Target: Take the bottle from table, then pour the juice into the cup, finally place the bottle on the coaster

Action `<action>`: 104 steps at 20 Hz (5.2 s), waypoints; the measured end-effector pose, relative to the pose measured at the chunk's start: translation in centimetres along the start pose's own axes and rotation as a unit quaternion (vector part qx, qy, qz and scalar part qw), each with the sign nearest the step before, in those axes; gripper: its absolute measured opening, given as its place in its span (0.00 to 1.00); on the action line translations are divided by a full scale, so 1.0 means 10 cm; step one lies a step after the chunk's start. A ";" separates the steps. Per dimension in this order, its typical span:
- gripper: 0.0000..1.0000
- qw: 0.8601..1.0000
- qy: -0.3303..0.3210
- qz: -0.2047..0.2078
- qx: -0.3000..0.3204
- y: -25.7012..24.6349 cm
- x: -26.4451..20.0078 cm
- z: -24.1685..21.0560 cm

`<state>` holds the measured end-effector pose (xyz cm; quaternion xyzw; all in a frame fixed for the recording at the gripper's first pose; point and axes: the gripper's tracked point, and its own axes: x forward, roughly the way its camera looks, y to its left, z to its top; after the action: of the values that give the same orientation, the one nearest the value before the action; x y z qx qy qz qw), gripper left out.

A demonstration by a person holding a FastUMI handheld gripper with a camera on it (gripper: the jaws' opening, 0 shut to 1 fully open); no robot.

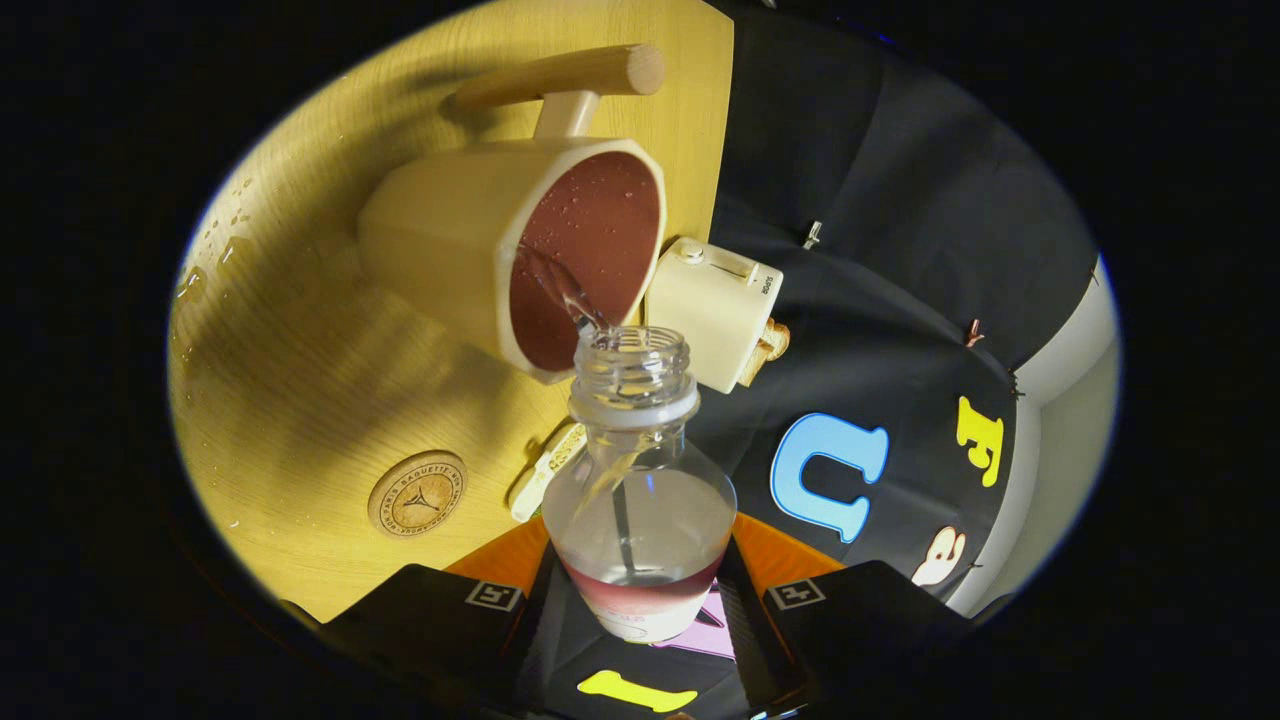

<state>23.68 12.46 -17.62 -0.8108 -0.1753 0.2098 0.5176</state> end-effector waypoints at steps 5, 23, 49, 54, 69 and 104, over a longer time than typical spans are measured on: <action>0.74 1.000 -0.004 -0.005 -0.013 -0.09 0.04 0.00; 0.73 0.998 -0.008 -0.015 -0.067 -0.37 0.08 -0.08; 0.74 0.985 -0.044 -0.047 -0.162 -0.65 0.18 0.18; 0.74 0.985 -0.042 -0.043 -0.164 -0.63 0.16 0.17; 0.74 0.988 -0.035 -0.031 -0.145 -0.58 0.15 0.11; 0.74 0.666 0.066 -0.010 0.743 -0.29 0.02 -0.87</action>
<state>28.17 7.05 -11.76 -0.1675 0.0653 0.2112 0.9608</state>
